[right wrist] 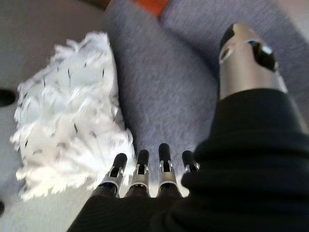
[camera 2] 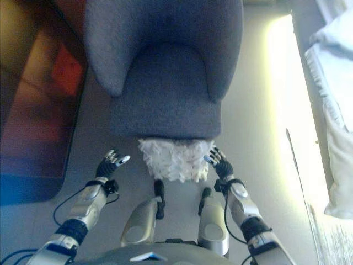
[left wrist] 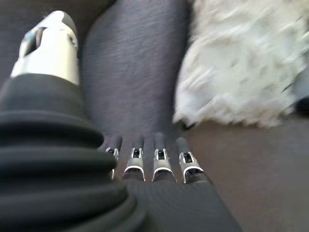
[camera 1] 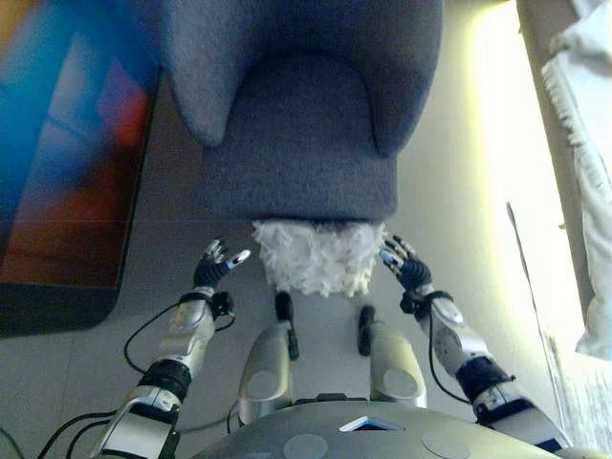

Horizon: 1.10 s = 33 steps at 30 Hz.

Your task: Pick up the cushion and take it to the sofa

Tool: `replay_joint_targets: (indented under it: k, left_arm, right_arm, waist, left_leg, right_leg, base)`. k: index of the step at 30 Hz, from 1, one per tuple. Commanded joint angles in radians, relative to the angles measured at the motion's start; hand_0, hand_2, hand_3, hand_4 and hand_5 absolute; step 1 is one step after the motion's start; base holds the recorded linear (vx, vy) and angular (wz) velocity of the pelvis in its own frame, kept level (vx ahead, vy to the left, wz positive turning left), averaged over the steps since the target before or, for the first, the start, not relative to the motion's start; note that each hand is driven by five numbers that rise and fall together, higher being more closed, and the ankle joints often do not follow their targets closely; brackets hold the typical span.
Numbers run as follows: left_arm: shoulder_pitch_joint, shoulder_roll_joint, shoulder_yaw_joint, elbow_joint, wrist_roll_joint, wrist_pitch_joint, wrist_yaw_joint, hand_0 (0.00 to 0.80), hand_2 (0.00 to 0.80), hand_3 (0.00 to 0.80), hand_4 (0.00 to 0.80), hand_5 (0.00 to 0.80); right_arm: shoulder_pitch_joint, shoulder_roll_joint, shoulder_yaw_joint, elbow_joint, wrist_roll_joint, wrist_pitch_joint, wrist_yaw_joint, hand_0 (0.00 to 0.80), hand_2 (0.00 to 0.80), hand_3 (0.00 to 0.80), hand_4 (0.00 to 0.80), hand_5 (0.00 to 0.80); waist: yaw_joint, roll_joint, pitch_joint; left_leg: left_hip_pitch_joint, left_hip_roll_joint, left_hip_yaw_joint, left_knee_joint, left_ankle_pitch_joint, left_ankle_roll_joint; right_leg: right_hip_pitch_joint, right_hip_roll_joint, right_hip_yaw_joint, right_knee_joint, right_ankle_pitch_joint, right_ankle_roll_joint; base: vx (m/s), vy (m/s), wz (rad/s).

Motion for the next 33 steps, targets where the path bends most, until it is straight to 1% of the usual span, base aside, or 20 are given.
replay_joint_targets:
  k: [1, 4, 5, 6, 7, 8, 9, 10, 11, 12, 13, 14, 15, 16, 18, 21, 22, 26, 30, 33]
  left_arm:
    - [-0.107, 0.033, -0.001, 0.010, -0.004, -0.064, 0.025, 0.000, 0.000, 0.000, 0.000, 0.000]
    - [-0.145, 0.021, -0.023, 0.047, -0.013, -0.077, 0.034, 0.000, 0.000, 0.000, 0.000, 0.000]
    - [-0.153, 0.014, -0.027, 0.052, -0.014, -0.085, 0.031, 0.000, 0.000, 0.000, 0.000, 0.000]
    - [-0.162, 0.008, -0.032, 0.054, -0.010, -0.092, 0.030, 0.000, 0.000, 0.000, 0.000, 0.000]
    - [-0.170, 0.006, -0.038, 0.057, -0.008, -0.097, 0.032, 0.000, 0.000, 0.000, 0.000, 0.000]
    - [-0.188, 0.004, -0.046, 0.066, -0.018, -0.106, 0.042, 0.000, 0.000, 0.000, 0.000, 0.000]
    - [-0.213, 0.005, -0.049, 0.078, -0.032, -0.112, 0.052, 0.000, 0.000, 0.000, 0.000, 0.000]
    - [-0.242, 0.011, -0.045, 0.087, -0.042, -0.118, 0.055, 0.000, 0.000, 0.000, 0.000, 0.000]
    - [-0.282, 0.021, -0.039, 0.095, -0.054, -0.121, 0.061, 0.000, 0.000, 0.000, 0.000, 0.000]
    - [-0.334, 0.037, -0.040, 0.104, -0.067, -0.115, 0.072, 0.000, 0.000, 0.000, 0.000, 0.000]
    - [-0.369, 0.045, -0.043, 0.112, -0.079, -0.114, 0.080, 0.000, 0.000, 0.000, 0.000, 0.000]
    - [-0.390, 0.046, -0.044, 0.120, -0.091, -0.116, 0.082, 0.000, 0.000, 0.000, 0.000, 0.000]
    - [-0.397, 0.048, -0.046, 0.110, -0.101, -0.118, 0.094, 0.000, 0.000, 0.000, 0.000, 0.000]
    - [-0.401, 0.051, -0.042, 0.100, -0.101, -0.118, 0.104, 0.000, 0.000, 0.000, 0.000, 0.000]
    - [-0.409, 0.063, -0.029, 0.087, -0.089, -0.118, 0.114, 0.000, 0.000, 0.000, 0.000, 0.000]
    - [-0.412, 0.083, -0.018, 0.070, -0.085, -0.130, 0.119, 0.000, 0.000, 0.000, 0.000, 0.000]
    - [-0.413, 0.084, -0.017, 0.068, -0.080, -0.131, 0.122, 0.000, 0.000, 0.000, 0.000, 0.000]
    - [-0.453, 0.125, -0.016, 0.082, -0.043, -0.133, 0.126, 0.000, 0.000, 0.000, 0.000, 0.000]
    - [-0.491, 0.173, -0.022, 0.089, -0.061, -0.132, 0.115, 0.000, 0.000, 0.000, 0.000, 0.000]
    - [-0.537, 0.209, -0.030, 0.102, -0.060, -0.104, 0.103, 0.000, 0.000, 0.000, 0.000, 0.000]
  right_arm:
    - [-0.041, 0.013, 0.023, -0.026, 0.024, -0.065, -0.016, 0.000, 0.000, 0.000, 0.000, 0.000]
    - [-0.075, 0.004, 0.029, 0.016, 0.013, -0.069, -0.024, 0.000, 0.000, 0.000, 0.000, 0.000]
    - [-0.091, 0.000, 0.031, 0.030, 0.000, -0.066, -0.030, 0.000, 0.000, 0.000, 0.000, 0.000]
    - [-0.115, -0.008, 0.034, 0.046, -0.015, -0.062, -0.034, 0.000, 0.000, 0.000, 0.000, 0.000]
    - [-0.132, -0.015, 0.039, 0.059, -0.031, -0.060, -0.040, 0.000, 0.000, 0.000, 0.000, 0.000]
    - [-0.165, -0.032, 0.042, 0.085, -0.045, -0.058, -0.046, 0.000, 0.000, 0.000, 0.000, 0.000]
    - [-0.209, -0.048, 0.044, 0.112, -0.066, -0.052, -0.057, 0.000, 0.000, 0.000, 0.000, 0.000]
    - [-0.254, -0.056, 0.045, 0.134, -0.081, -0.044, -0.063, 0.000, 0.000, 0.000, 0.000, 0.000]
    - [-0.309, -0.067, 0.050, 0.156, -0.090, -0.048, -0.069, 0.000, 0.000, 0.000, 0.000, 0.000]
    - [-0.358, -0.084, 0.056, 0.176, -0.081, -0.050, -0.077, 0.000, 0.000, 0.000, 0.000, 0.000]
    - [-0.391, -0.098, 0.056, 0.187, -0.081, -0.045, -0.093, 0.000, 0.000, 0.000, 0.000, 0.000]
    - [-0.412, -0.109, 0.056, 0.195, -0.078, -0.040, -0.105, 0.000, 0.000, 0.000, 0.000, 0.000]
    - [-0.428, -0.122, 0.053, 0.195, -0.075, -0.031, -0.117, 0.000, 0.000, 0.000, 0.000, 0.000]
    - [-0.440, -0.129, 0.045, 0.195, -0.075, -0.026, -0.123, 0.000, 0.000, 0.000, 0.000, 0.000]
    - [-0.457, -0.139, 0.036, 0.189, -0.069, -0.018, -0.131, 0.000, 0.000, 0.000, 0.000, 0.000]
    - [-0.483, -0.159, 0.028, 0.179, -0.072, -0.018, -0.133, 0.000, 0.000, 0.000, 0.000, 0.000]
    - [-0.487, -0.160, 0.029, 0.180, -0.076, -0.018, -0.133, 0.000, 0.000, 0.000, 0.000, 0.000]
    - [-0.546, -0.186, 0.046, 0.181, -0.077, 0.003, -0.134, 0.000, 0.000, 0.000, 0.000, 0.000]
    - [-0.583, -0.213, 0.062, 0.180, -0.061, 0.023, -0.118, 0.000, 0.000, 0.000, 0.000, 0.000]
    - [-0.616, -0.226, 0.079, 0.185, -0.062, 0.042, -0.112, 0.000, 0.000, 0.000, 0.000, 0.000]
  waist:
    - [0.019, -0.057, 0.011]
    - [0.007, -0.055, 0.029]
    - [0.000, -0.055, 0.036]
    - [-0.002, -0.050, 0.053]
    - [-0.001, -0.043, 0.065]
    - [0.001, -0.031, 0.082]
    - [0.007, -0.018, 0.099]
    - [0.015, -0.013, 0.114]
    - [0.016, -0.011, 0.127]
    - [0.013, -0.006, 0.145]
    - [0.013, -0.004, 0.157]
    - [0.014, -0.001, 0.161]
    - [0.019, 0.004, 0.168]
    - [0.020, 0.009, 0.175]
    - [0.020, 0.017, 0.184]
    - [0.020, 0.026, 0.195]
    - [0.021, 0.026, 0.194]
    - [0.018, 0.030, 0.197]
    - [0.007, 0.035, 0.197]
    - [-0.001, 0.038, 0.197]
  left_leg:
    - [-0.025, -0.004, -0.030, 0.095, -0.086, 0.016]
    - [-0.065, 0.014, -0.039, 0.132, -0.081, 0.000]
    - [-0.082, 0.019, -0.034, 0.171, -0.092, -0.004]
    - [-0.116, 0.021, -0.044, 0.242, -0.096, -0.012]
    - [-0.144, 0.023, -0.058, 0.282, -0.077, -0.022]
    - [-0.184, 0.031, -0.075, 0.293, -0.033, -0.037]
    - [-0.209, 0.037, -0.080, 0.269, -0.014, -0.037]
    - [-0.227, 0.034, -0.074, 0.248, -0.021, -0.024]
    - [-0.257, 0.030, -0.048, 0.248, -0.050, -0.004]
    - [-0.305, 0.029, -0.025, 0.281, -0.072, 0.003]
    - [-0.342, 0.023, -0.027, 0.346, -0.124, 0.000]
    - [-0.374, 0.022, -0.029, 0.389, -0.145, 0.004]
    - [-0.423, 0.022, -0.041, 0.458, -0.177, 0.017]
    - [-0.468, 0.021, -0.052, 0.520, -0.204, 0.026]
    - [-0.544, 0.021, -0.063, 0.620, -0.249, 0.036]
    - [-0.650, 0.017, -0.070, 0.747, -0.302, 0.048]
    - [-0.664, 0.017, -0.071, 0.760, -0.308, 0.050]
    - [-0.804, 0.007, -0.080, 0.908, -0.359, 0.063]
    - [-0.911, 0.016, -0.071, 1.002, -0.381, 0.067]
    - [-0.984, 0.026, -0.068, 1.062, -0.393, 0.067]
  right_leg:
    - [0.032, -0.070, 0.029, -0.194, 0.163, 0.075]
    - [0.000, -0.062, 0.018, -0.172, 0.152, 0.058]
    - [-0.015, -0.063, 0.019, -0.162, 0.151, 0.052]
    - [-0.035, -0.061, 0.021, -0.135, 0.142, 0.043]
    - [-0.048, -0.057, 0.020, -0.114, 0.132, 0.036]
    - [-0.074, -0.055, 0.016, -0.082, 0.119, 0.031]
    - [-0.113, -0.054, 0.017, -0.038, 0.104, 0.032]
    - [-0.157, -0.060, 0.018, 0.005, 0.092, 0.037]
    - [-0.209, -0.071, 0.011, 0.046, 0.088, 0.040]
    - [-0.268, -0.078, 0.012, 0.103, 0.079, 0.037]
    - [-0.307, -0.089, 0.020, 0.169, 0.041, 0.039]
    - [-0.337, -0.096, 0.024, 0.207, 0.027, 0.032]
    - [-0.381, -0.114, 0.031, 0.269, 0.008, 0.024]
    - [-0.428, -0.118, 0.050, 0.324, -0.005, 0.020]
    - [-0.498, -0.120, 0.073, 0.403, -0.026, 0.015]
    - [-0.598, -0.122, 0.091, 0.507, -0.056, 0.003]
    - [-0.613, -0.121, 0.094, 0.520, -0.060, 0.002]
    - [-0.764, -0.112, 0.121, 0.655, -0.094, -0.015]
    - [-0.868, -0.105, 0.134, 0.727, -0.115, -0.026]
    - [-0.941, -0.105, 0.147, 0.771, -0.124, -0.029]
  base:
    - [-0.049, -0.124, 0.10]
    - [-0.054, -0.086, 0.10]
    - [-0.046, -0.018, 0.08]
    - [-0.038, 0.014, 0.10]
    - [-0.051, 0.068, 0.12]
    - [-0.077, 0.125, 0.21]
    - [-0.130, 0.160, 0.22]
    - [-0.197, 0.159, 0.09]
    - [-0.249, 0.125, -0.01]
    - [-0.184, 0.084, -0.07]
    - [-0.110, 0.054, 0.03]
    - [-0.038, 0.041, 0.10]
    - [-0.066, 0.045, 0.19]
    - [-0.054, 0.036, 0.12]
    - [-0.040, 0.029, -0.02]
    - [-0.037, 0.021, 0.02]
    - [-0.033, 0.011, 0.00]
    - [0.000, 0.000, 0.00]
    - [0.016, 0.020, -0.02]
    - [0.034, 0.049, -0.05]
